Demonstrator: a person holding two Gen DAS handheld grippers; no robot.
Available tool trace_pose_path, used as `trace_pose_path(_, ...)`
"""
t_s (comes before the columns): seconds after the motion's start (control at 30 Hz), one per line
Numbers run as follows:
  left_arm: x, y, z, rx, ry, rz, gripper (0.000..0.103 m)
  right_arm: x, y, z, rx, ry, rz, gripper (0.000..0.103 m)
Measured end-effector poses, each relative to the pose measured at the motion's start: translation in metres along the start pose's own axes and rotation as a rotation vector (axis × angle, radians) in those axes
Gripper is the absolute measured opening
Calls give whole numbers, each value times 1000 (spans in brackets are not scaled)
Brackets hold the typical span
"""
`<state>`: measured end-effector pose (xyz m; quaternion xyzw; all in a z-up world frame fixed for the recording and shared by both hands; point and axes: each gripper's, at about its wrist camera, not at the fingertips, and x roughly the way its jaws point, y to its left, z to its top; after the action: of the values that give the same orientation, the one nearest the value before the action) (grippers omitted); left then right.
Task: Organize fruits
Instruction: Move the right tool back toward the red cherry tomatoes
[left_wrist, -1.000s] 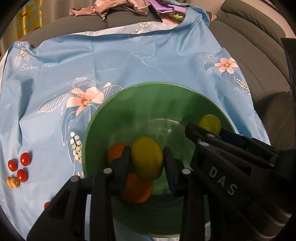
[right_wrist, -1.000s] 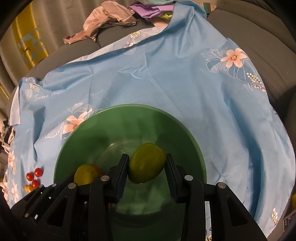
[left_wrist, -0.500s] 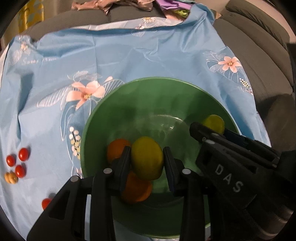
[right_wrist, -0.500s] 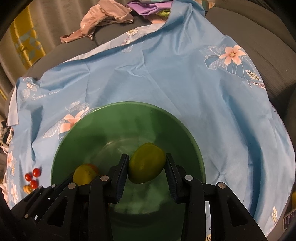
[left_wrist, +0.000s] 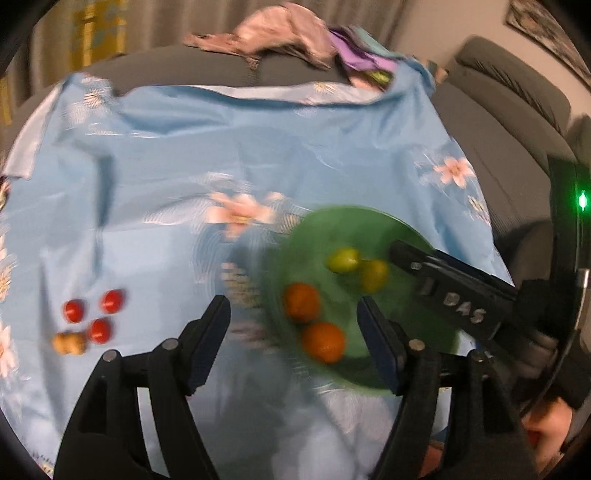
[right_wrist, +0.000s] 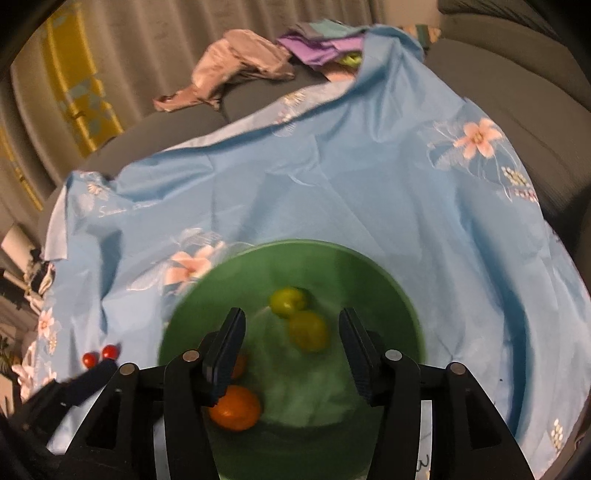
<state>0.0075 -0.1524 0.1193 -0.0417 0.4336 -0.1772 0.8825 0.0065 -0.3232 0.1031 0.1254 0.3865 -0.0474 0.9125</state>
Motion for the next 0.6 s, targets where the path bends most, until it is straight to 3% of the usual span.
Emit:
trace_pose_path(0.1, -18, 36, -1, -44, -13, 45, 72, -3, 16, -1, -34, -16, 32, 53)
trace_pose_path(0.3, -52, 126, -15, -177, -34, 213, 72, -10, 53, -9, -127, -49, 104, 53)
trace_pose_path(0.47, -53, 185, -36, -316, -13, 256, 72, -9, 95, -22, -236, -52, 185, 53)
trace_pose_path(0.6, -41, 204, -41, -346, 19, 243, 70, 0, 129, -39, -344, -2, 263, 53)
